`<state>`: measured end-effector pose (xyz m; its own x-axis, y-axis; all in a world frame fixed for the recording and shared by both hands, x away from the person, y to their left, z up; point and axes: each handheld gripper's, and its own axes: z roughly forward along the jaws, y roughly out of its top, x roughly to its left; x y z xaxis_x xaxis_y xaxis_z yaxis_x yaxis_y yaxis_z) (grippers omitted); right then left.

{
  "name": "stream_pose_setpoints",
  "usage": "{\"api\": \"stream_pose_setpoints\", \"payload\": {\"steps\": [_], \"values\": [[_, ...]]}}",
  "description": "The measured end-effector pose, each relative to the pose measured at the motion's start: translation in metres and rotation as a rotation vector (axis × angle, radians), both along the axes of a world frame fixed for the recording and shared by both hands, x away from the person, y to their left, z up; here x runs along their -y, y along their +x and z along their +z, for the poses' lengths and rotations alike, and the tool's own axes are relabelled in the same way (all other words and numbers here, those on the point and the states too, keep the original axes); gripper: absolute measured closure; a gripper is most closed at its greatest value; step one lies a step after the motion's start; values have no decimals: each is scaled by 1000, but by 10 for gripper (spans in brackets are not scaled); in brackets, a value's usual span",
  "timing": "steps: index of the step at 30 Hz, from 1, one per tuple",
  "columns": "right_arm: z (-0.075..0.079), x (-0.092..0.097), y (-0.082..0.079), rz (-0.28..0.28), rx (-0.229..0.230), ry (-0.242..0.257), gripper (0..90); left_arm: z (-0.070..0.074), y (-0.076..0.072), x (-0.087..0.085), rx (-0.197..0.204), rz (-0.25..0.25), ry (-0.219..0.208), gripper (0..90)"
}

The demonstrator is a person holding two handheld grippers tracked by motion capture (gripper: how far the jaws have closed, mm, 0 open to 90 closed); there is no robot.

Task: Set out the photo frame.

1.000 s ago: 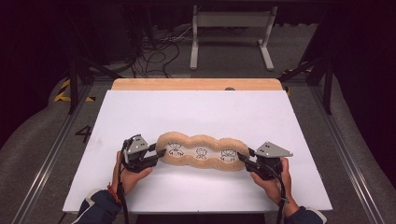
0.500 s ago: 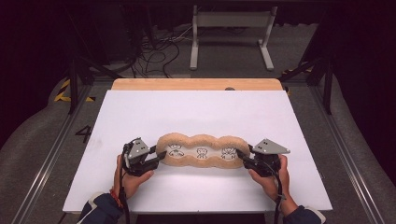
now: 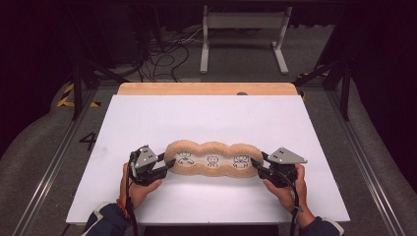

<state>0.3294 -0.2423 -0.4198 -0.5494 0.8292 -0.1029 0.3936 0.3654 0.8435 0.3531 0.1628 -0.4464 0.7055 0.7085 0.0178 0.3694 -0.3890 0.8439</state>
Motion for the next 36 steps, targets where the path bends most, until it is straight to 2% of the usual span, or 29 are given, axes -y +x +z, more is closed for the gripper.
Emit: {"api": "stream_pose_setpoints", "payload": {"steps": [3, 6, 9, 15, 26, 30, 36], "values": [[1, 0, -3, 6, 2, -12, 586, 1, -4, -1, 14, -6, 14, 581], [3, 1, -7, 16, 6, -15, 590, 4, -7, -6, 27, -8, 7, 555], [4, 3, -7, 16, 2, -12, 635, 5, -7, -9, 39, -16, 6, 604], [6, 2, -7, 14, -3, -30, 648, 3, -4, -8, 21, -6, -24, 626], [5, 5, -7, 11, 9, -37, 644, 4, -1, -4, 30, -12, -10, 623], [6, 3, -3, 7, 25, -53, 651, 4, 2, -1, 33, 2, -3, 623], [6, 8, -4, 8, 19, -57, 650, 4, 0, 2, 37, -12, -4, 627]]}}
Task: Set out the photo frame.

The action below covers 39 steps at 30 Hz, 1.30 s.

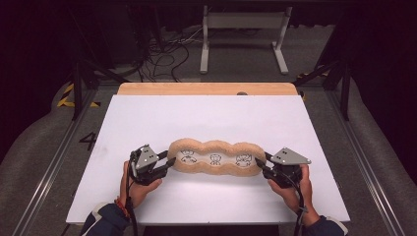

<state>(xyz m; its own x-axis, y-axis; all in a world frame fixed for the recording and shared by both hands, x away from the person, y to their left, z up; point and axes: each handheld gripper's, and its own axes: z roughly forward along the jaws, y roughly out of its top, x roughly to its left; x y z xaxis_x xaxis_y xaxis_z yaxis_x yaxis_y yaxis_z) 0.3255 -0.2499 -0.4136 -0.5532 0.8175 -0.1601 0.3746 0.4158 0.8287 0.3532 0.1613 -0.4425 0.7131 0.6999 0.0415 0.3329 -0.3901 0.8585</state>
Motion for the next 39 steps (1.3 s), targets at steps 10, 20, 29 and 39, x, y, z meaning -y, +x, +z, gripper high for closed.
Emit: {"api": "stream_pose_setpoints", "payload": {"steps": [10, 20, 29, 39], "values": [[-1, 2, 0, 5, -6, 5, 621, 0, 0, 1, 7, -10, 11, 624], [2, 6, -2, 48, -7, -44, 541, 3, -3, 1, 27, -34, 66, 610], [0, 6, 0, 44, -21, -57, 347, 6, -3, -5, 51, -28, 86, 532], [-2, 7, 2, 40, -35, -18, 103, 4, -2, -7, 37, 1, 94, 211]]}}
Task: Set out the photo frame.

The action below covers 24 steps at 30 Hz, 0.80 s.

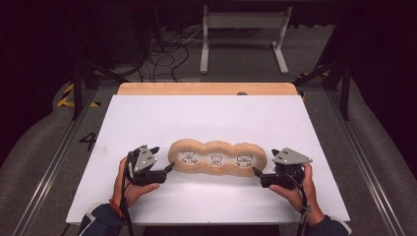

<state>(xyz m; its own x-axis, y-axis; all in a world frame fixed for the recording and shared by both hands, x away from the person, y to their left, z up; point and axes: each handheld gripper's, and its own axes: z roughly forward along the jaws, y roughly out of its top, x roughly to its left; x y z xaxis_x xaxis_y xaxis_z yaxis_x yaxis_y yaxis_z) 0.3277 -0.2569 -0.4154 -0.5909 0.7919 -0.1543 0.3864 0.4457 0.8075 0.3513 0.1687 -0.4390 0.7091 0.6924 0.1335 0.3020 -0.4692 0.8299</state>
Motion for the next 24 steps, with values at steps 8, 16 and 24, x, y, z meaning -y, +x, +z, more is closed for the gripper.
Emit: {"api": "stream_pose_setpoints", "payload": {"steps": [8, 16, 24], "values": [[-2, 1, 1, -8, 9, 0, 53, -3, 2, 0, -18, -44, 8, 69], [-1, 1, -1, -9, 29, -10, 69, 0, 0, -3, 15, -42, -2, 75], [1, 0, -2, 13, 33, -38, 72, -1, 0, -4, 9, -51, 13, 80]]}}
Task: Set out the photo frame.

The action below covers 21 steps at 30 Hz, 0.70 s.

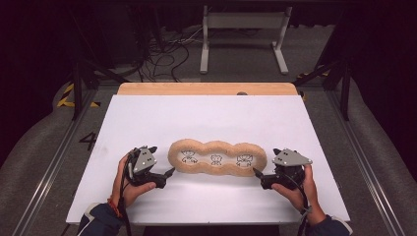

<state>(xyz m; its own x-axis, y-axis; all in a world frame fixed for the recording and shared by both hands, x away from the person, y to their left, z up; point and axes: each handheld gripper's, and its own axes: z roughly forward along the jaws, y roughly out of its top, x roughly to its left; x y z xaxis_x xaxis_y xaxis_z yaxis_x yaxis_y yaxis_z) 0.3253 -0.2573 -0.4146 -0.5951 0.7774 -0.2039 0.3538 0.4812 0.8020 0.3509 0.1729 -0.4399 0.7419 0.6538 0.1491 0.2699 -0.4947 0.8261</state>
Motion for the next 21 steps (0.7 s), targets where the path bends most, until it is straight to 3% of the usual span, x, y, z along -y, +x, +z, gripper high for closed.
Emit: {"api": "stream_pose_setpoints", "payload": {"steps": [10, 21], "values": [[1, 3, -1, 12, -3, -9, 72, 3, -3, -7, 17, -13, 11, 84], [1, 11, -8, 25, 6, -56, 92, 3, -9, -22, 12, -2, 21, 82]]}}
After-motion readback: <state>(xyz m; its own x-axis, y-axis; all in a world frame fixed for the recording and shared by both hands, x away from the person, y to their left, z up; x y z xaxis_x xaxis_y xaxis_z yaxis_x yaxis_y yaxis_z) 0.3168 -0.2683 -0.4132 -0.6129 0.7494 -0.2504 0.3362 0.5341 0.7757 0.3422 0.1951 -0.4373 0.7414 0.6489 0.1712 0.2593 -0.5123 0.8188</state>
